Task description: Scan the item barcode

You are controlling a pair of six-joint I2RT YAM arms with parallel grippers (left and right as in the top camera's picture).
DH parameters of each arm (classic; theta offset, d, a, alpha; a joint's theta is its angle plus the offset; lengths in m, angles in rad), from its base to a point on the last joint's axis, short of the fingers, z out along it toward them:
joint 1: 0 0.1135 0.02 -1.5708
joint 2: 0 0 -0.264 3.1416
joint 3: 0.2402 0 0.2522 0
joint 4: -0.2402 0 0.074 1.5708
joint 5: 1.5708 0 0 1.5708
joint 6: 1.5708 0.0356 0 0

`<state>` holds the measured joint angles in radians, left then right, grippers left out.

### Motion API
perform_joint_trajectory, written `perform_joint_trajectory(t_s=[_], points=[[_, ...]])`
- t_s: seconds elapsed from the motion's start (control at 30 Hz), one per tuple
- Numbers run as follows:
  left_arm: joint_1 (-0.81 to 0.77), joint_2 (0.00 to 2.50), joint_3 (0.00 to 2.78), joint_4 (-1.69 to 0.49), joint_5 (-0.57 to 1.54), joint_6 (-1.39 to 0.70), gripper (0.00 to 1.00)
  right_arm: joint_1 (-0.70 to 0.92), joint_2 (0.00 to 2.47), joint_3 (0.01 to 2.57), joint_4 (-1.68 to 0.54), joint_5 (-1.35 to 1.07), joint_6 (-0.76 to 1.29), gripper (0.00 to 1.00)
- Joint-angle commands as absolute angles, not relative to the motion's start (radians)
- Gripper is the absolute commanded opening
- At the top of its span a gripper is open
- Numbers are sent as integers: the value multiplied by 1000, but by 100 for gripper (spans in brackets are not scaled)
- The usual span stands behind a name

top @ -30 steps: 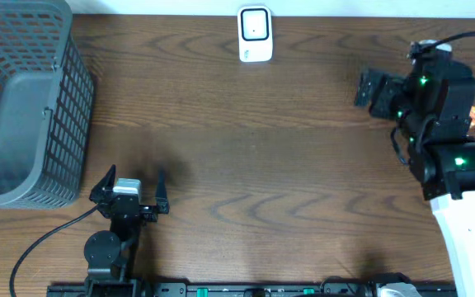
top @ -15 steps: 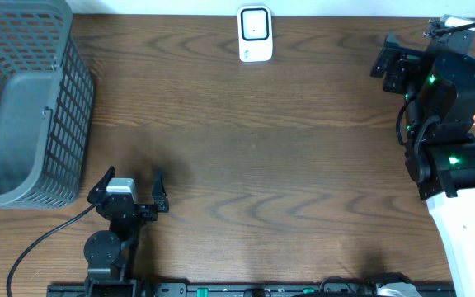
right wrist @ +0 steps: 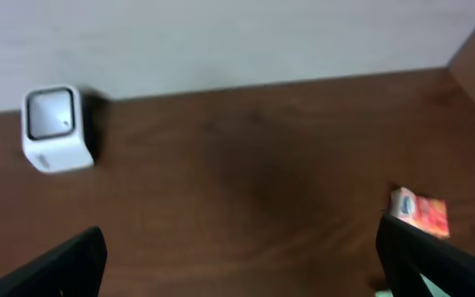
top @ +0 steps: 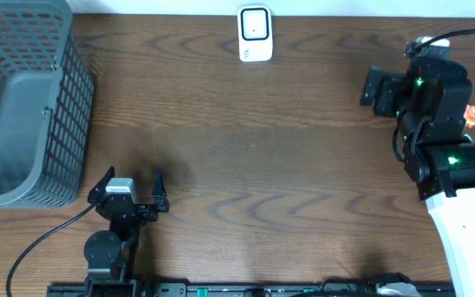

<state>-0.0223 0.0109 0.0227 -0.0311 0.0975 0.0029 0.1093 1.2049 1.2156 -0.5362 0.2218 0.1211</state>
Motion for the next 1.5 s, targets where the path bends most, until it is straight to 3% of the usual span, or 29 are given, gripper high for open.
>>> perform_joint_trajectory(t_s=[0.0, 0.27, 0.57, 1.17, 1.47], points=[[-25, 5, 4, -62, 93, -2, 98, 118, 1211, 1215, -524, 257, 107, 99], [-25, 5, 4, -62, 93, -2, 98, 120, 1139, 1151, -321, 176, 176, 99], [-25, 5, 4, -62, 93, -2, 98, 120, 801, 750, 13, 159, 188, 99], [-25, 5, 4, -62, 93, -2, 98, 120, 796, 722, 17, 65, 238, 99], [-25, 5, 4, -62, 93, -2, 98, 115, 788, 718, 51, 11, 144, 99]])
